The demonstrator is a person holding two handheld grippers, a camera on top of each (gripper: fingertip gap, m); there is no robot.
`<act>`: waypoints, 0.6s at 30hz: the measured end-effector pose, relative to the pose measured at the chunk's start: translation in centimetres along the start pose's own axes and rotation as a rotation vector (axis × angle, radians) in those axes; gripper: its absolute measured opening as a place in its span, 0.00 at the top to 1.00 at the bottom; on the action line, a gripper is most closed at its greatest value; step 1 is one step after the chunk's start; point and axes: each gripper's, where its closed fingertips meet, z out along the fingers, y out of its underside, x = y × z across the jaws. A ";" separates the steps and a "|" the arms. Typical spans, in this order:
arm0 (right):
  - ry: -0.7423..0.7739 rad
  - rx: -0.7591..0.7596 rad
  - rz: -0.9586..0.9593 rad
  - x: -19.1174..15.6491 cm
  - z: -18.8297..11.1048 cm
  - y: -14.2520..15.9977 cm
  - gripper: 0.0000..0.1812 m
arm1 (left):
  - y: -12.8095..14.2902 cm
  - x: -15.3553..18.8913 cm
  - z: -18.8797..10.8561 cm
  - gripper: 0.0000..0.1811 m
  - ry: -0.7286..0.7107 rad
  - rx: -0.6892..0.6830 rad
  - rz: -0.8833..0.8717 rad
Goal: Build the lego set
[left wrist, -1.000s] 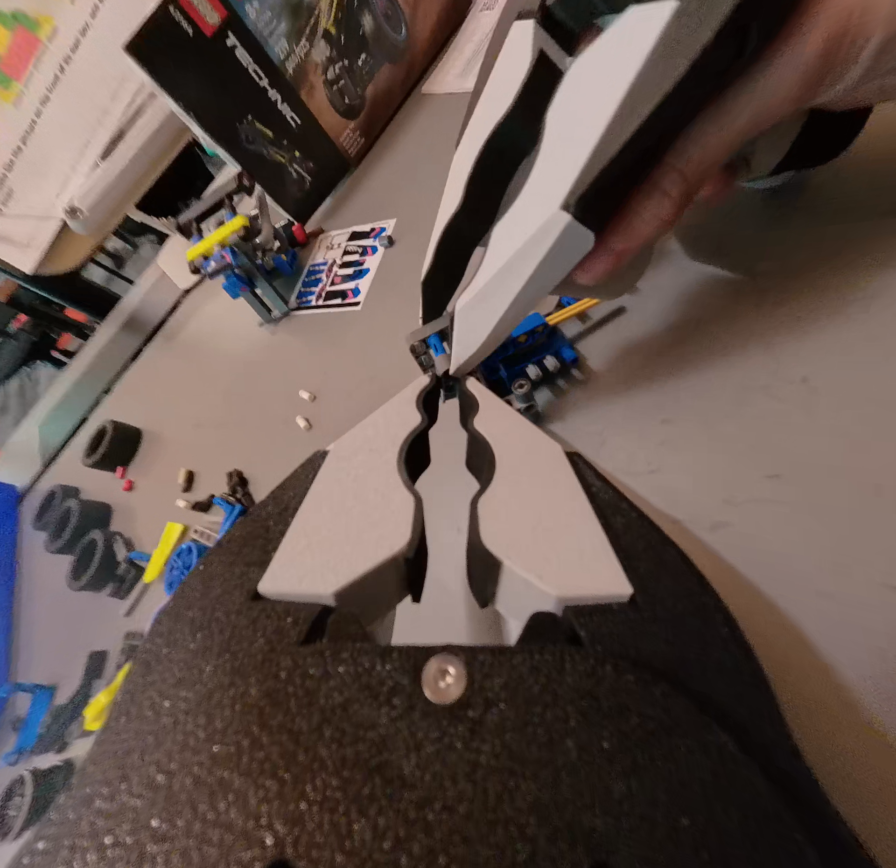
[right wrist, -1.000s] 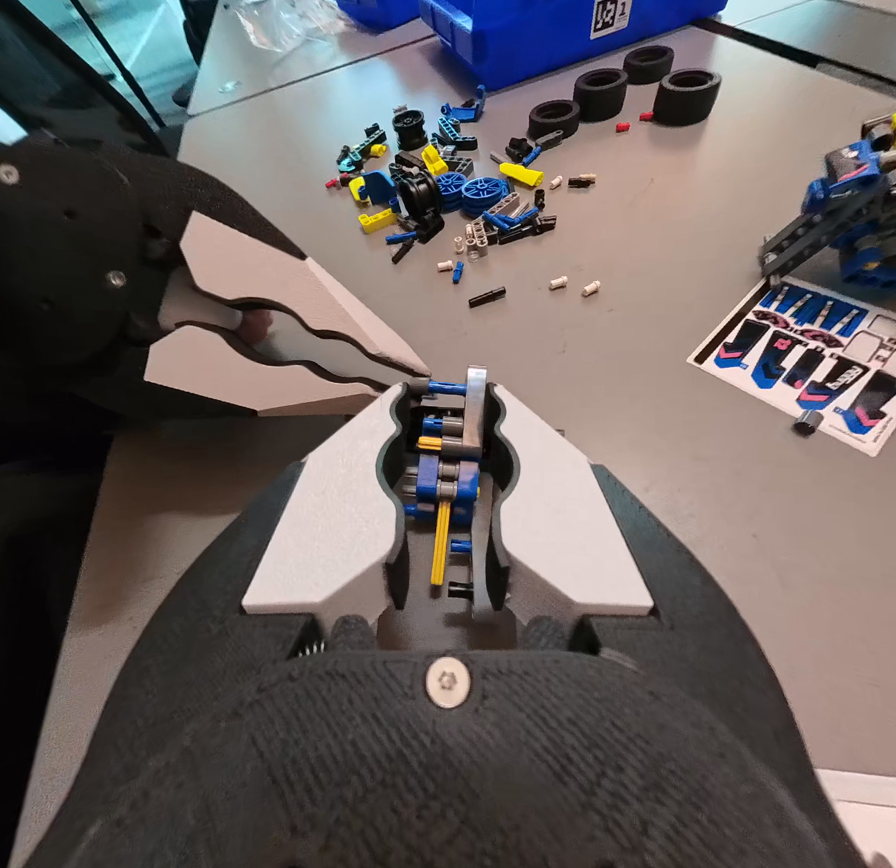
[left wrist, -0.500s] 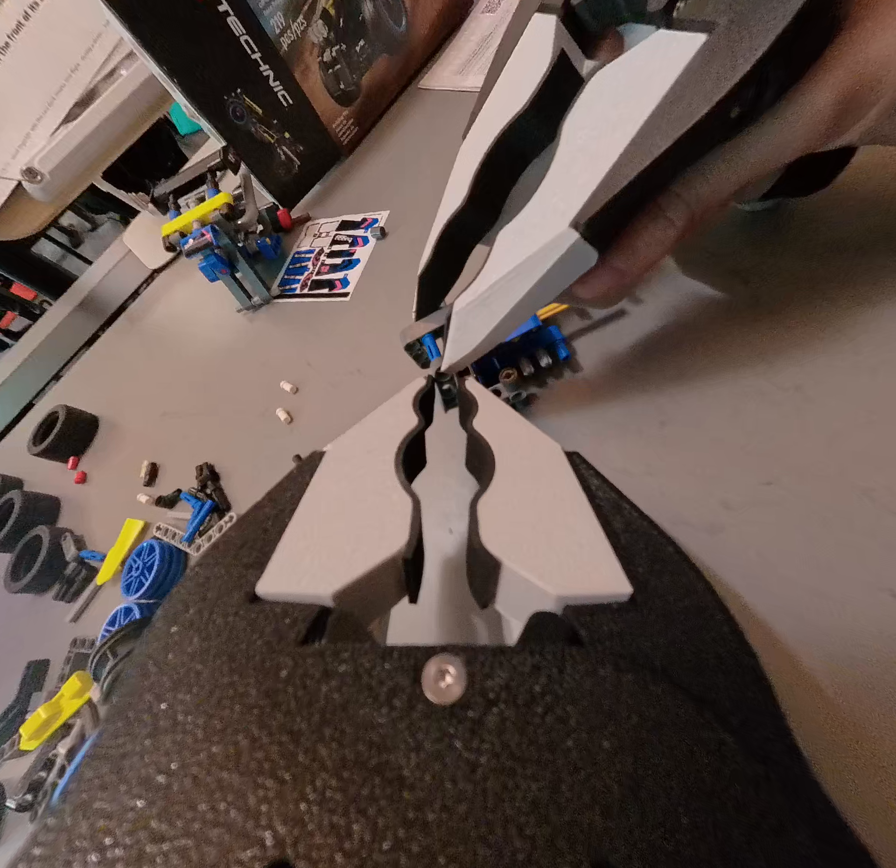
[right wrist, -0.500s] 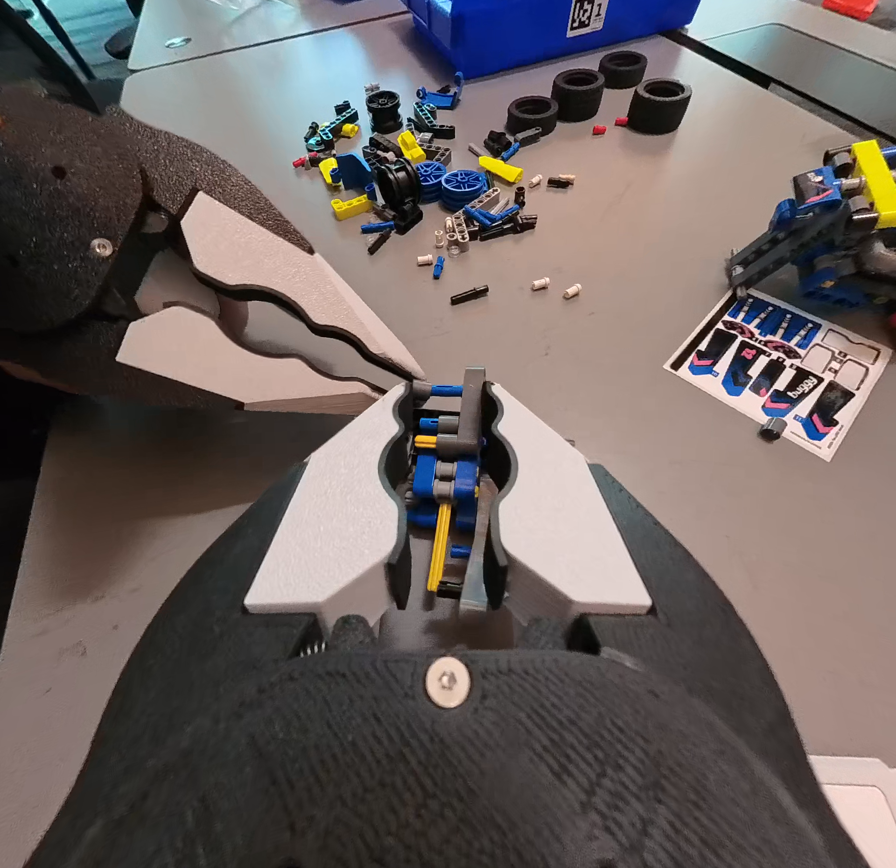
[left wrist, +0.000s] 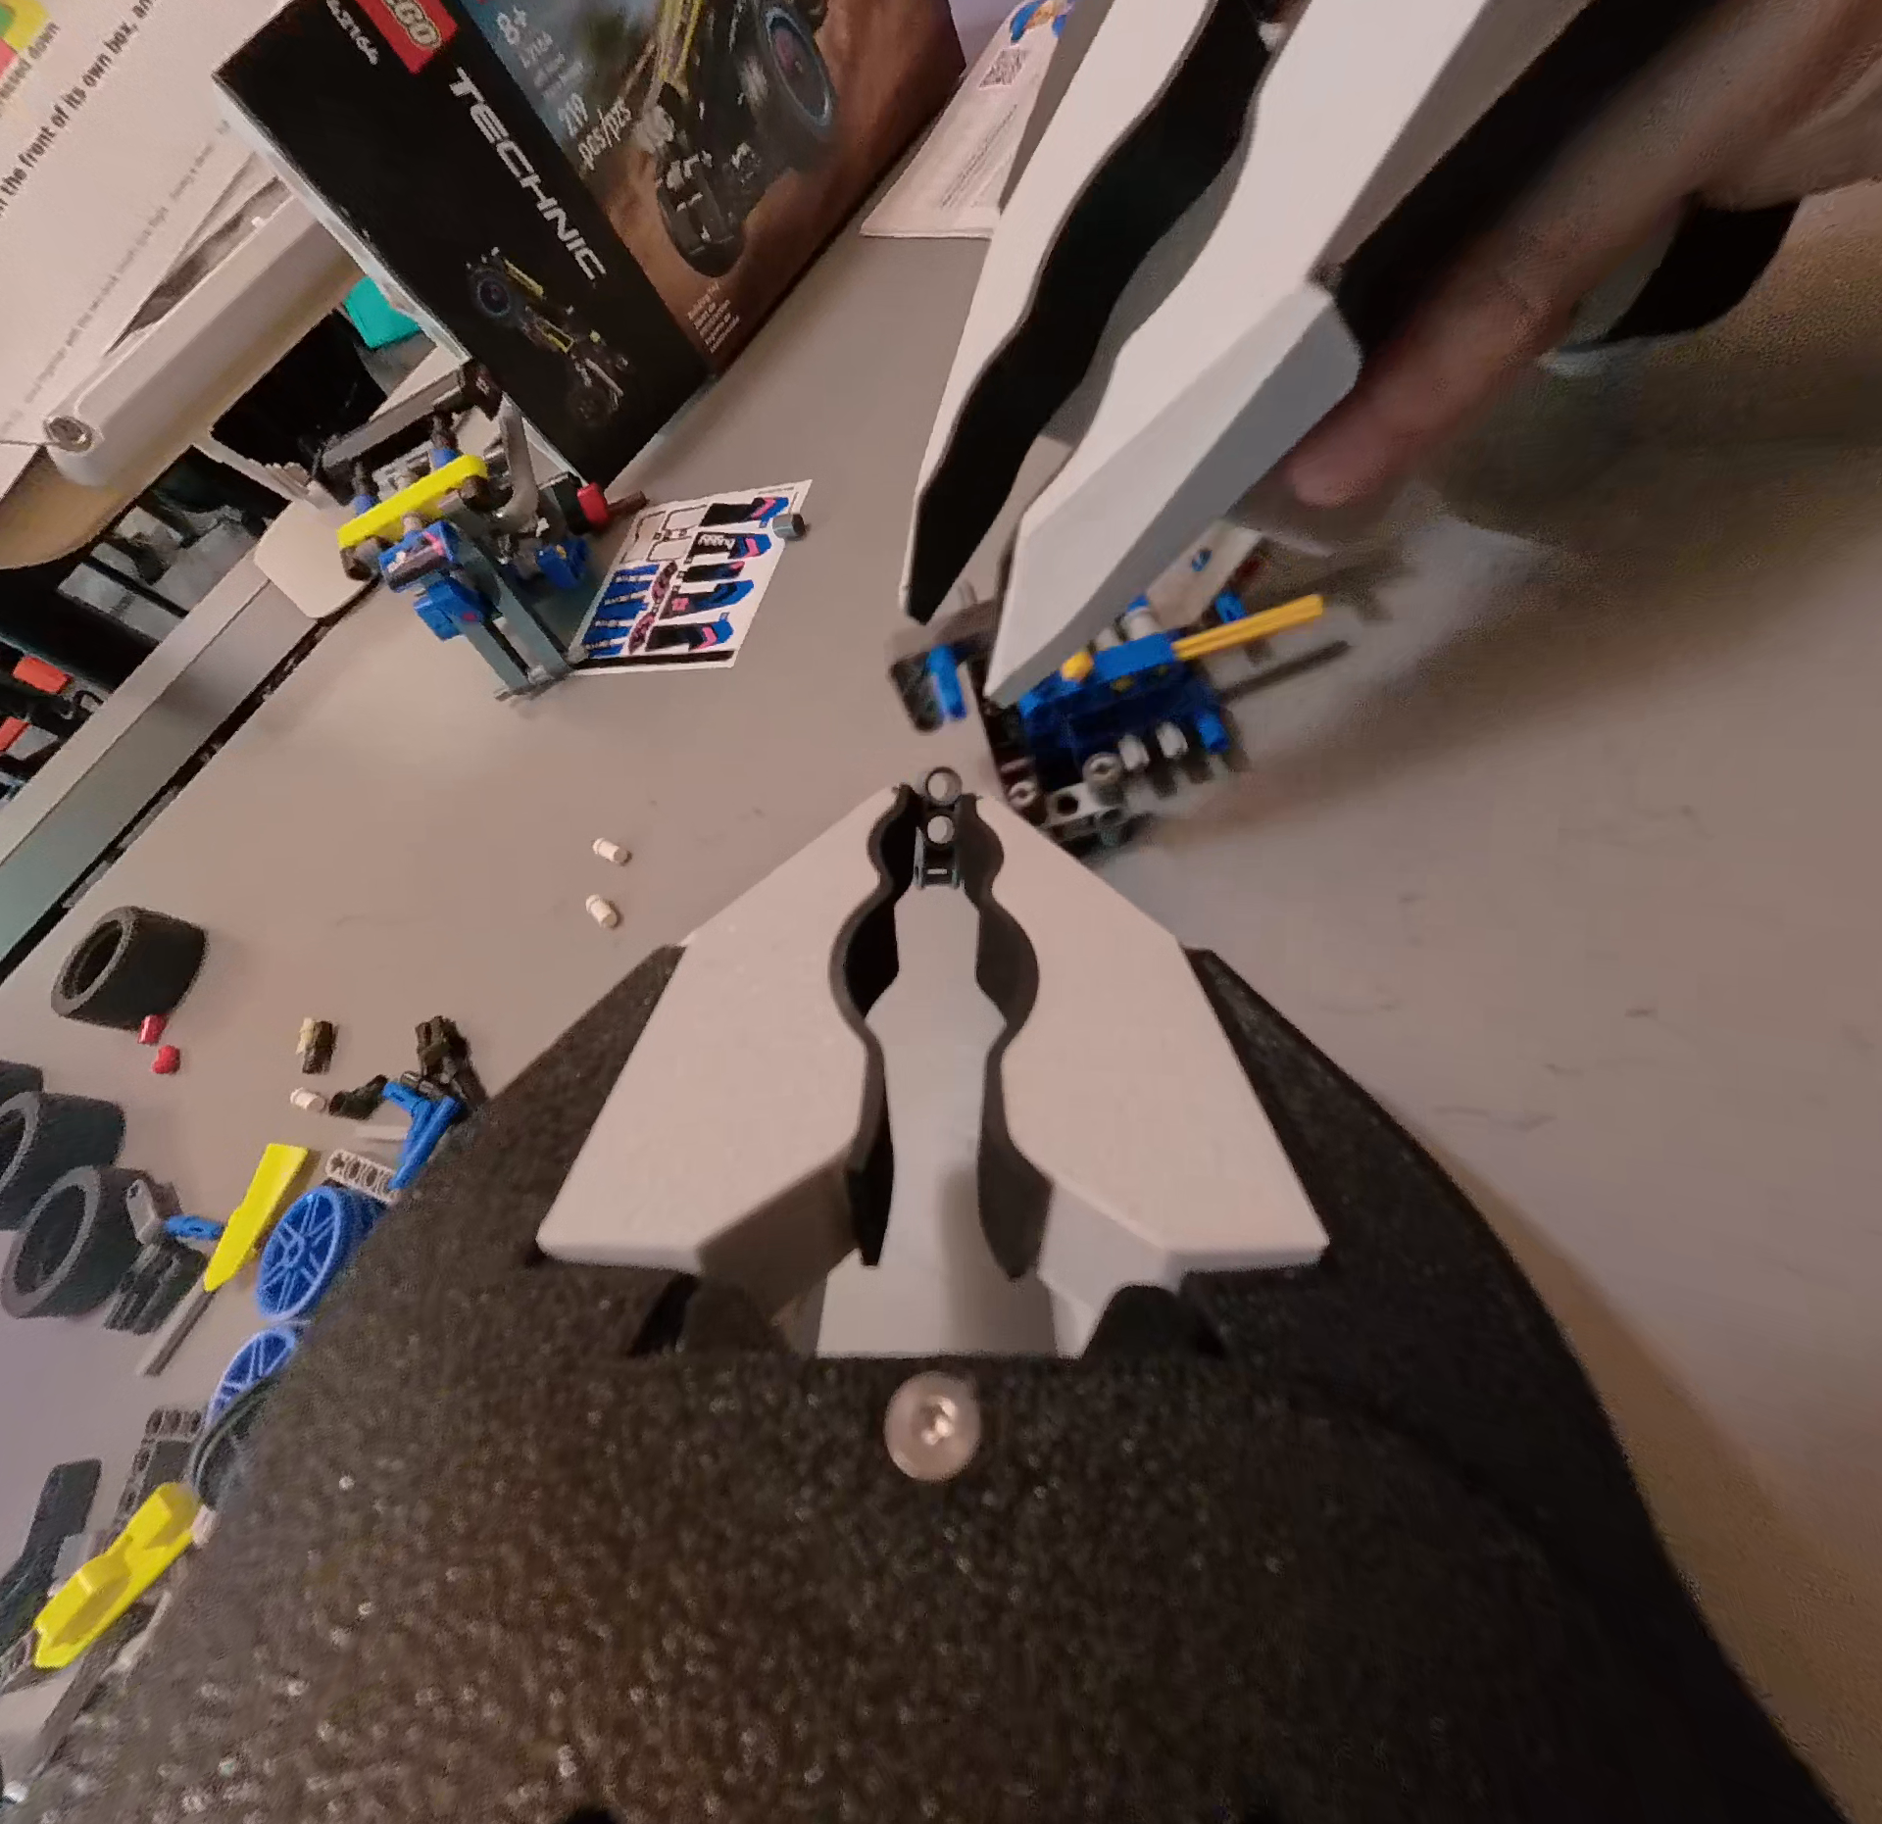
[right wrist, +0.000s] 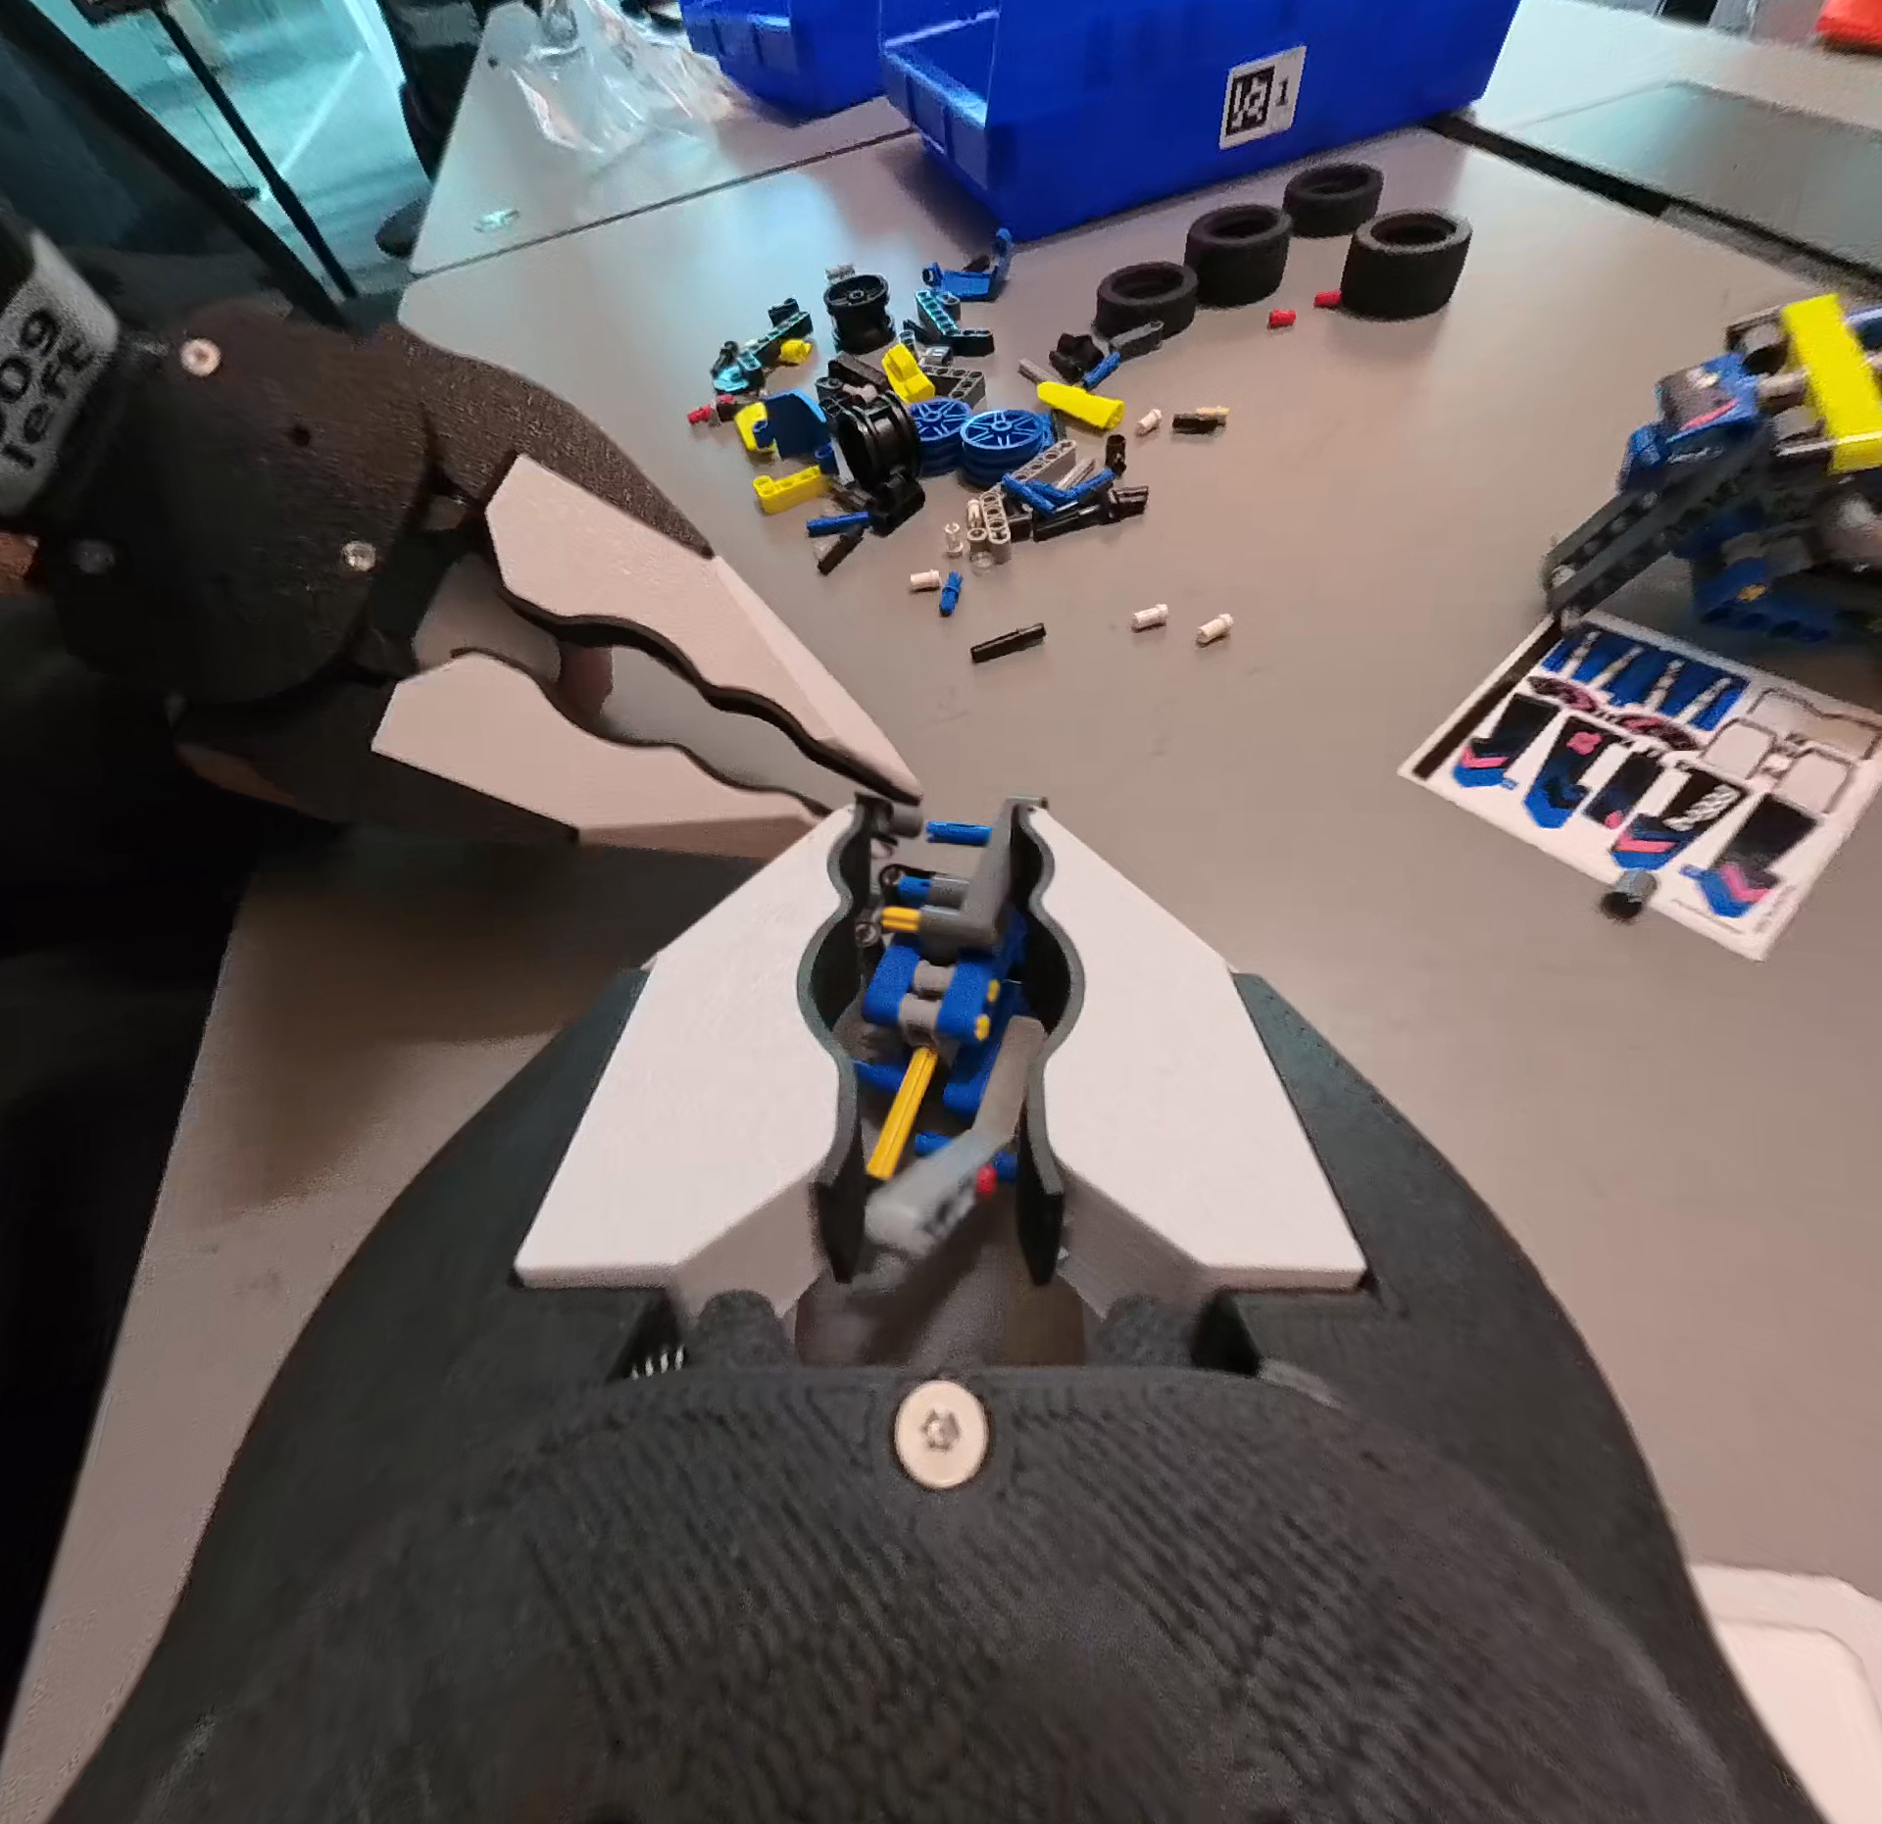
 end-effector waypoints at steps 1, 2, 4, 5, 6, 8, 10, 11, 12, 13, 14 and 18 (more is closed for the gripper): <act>0.003 -0.007 -0.039 0.0 -0.4 -0.1 0.85 | -0.2 0.0 0.0 0.97 0.005 0.016 0.003; 0.022 -0.020 -0.084 0.1 -0.8 -0.1 0.85 | -0.4 -0.1 -0.1 0.97 0.006 0.032 0.006; 0.087 -0.079 -0.159 0.5 -1.2 0.2 0.84 | -0.6 -0.3 -0.1 0.97 0.006 0.050 0.009; 0.120 -0.121 -0.177 1.0 -1.3 0.5 0.84 | -0.8 -0.3 -0.1 0.97 0.013 0.065 0.011; 0.148 -0.152 -0.178 1.4 -1.5 0.9 0.84 | -1.0 -0.4 -0.2 0.97 0.013 0.082 0.012; 0.132 -0.175 -0.152 1.2 -1.6 1.2 0.89 | -1.4 -0.2 -0.3 0.97 0.041 0.116 0.025; 0.113 -0.163 -0.129 0.9 -1.5 0.9 0.92 | -1.8 -0.2 -0.5 0.97 0.056 0.159 0.056; 0.108 -0.166 -0.123 0.9 -1.5 0.9 0.94 | -2.0 0.1 -0.5 0.97 0.077 0.180 0.090; 0.103 -0.183 -0.113 1.0 -1.3 1.1 0.94 | -2.0 0.4 -0.5 0.97 0.093 0.189 0.131; 0.104 -0.190 -0.105 1.2 -1.2 1.2 0.93 | -1.8 0.6 -0.4 0.97 0.102 0.195 0.178; 0.106 -0.207 -0.100 1.3 -1.0 1.4 0.92 | -1.8 0.7 -0.3 0.97 0.113 0.209 0.227; 0.143 -0.213 -0.109 2.0 -1.4 1.1 0.85 | -1.5 -0.2 -0.5 0.97 0.080 0.228 0.311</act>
